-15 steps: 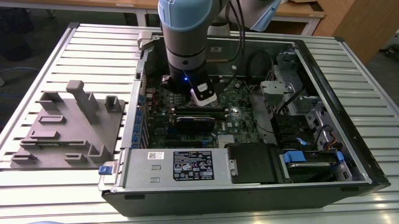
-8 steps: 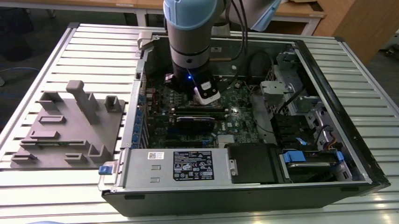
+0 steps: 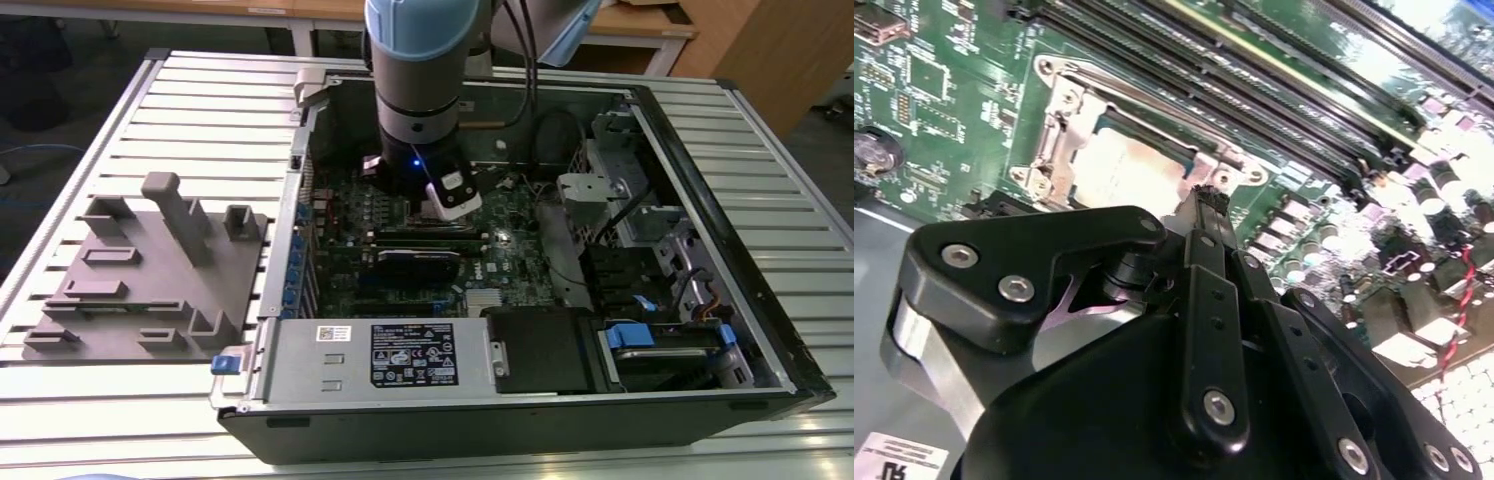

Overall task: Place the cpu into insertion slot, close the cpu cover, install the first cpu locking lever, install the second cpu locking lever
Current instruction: 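Install the second cpu locking lever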

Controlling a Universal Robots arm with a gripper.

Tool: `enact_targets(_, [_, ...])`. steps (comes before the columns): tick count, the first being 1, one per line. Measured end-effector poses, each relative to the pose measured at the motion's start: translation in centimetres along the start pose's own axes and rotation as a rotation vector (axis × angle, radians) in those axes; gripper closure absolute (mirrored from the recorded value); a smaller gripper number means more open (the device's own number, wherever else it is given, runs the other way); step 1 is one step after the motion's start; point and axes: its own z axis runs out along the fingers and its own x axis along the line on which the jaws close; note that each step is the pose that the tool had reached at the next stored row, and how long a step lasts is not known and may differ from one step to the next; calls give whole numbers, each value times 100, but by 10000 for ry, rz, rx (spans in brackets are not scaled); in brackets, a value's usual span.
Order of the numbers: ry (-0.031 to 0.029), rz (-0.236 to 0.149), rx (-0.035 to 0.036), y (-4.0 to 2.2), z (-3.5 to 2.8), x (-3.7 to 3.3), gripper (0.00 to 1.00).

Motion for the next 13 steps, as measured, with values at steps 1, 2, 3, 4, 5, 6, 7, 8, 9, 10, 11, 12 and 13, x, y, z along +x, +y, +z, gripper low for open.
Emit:
enact_targets(1, [-1,0,1,6,2,-13,90])
enact_targets(2, [-1,0,5,12,4,-25,90])
enact_targets(3, [0,0,8,18,6,-37,90])
enact_targets(4, [-1,-1,14,25,8,-48,90])
enact_targets(5, [-1,-1,21,32,10,-57,90])
enact_targets(6, [-1,-1,30,41,12,-62,90])
enact_targets(7, [-2,-1,43,49,14,-67,90])
enact_targets(8, [-3,-3,63,57,17,-70,90])
enact_targets(9, [-5,-3,89,65,19,-72,90])
enact_targets(10, [-7,-6,127,73,21,-74,90])
enact_targets(11, [-10,-9,180,82,23,-75,90])
enact_targets(12, [-13,-12,238,90,26,-76,90])
enact_targets(13, [-16,-15,296,97,27,-77,90])
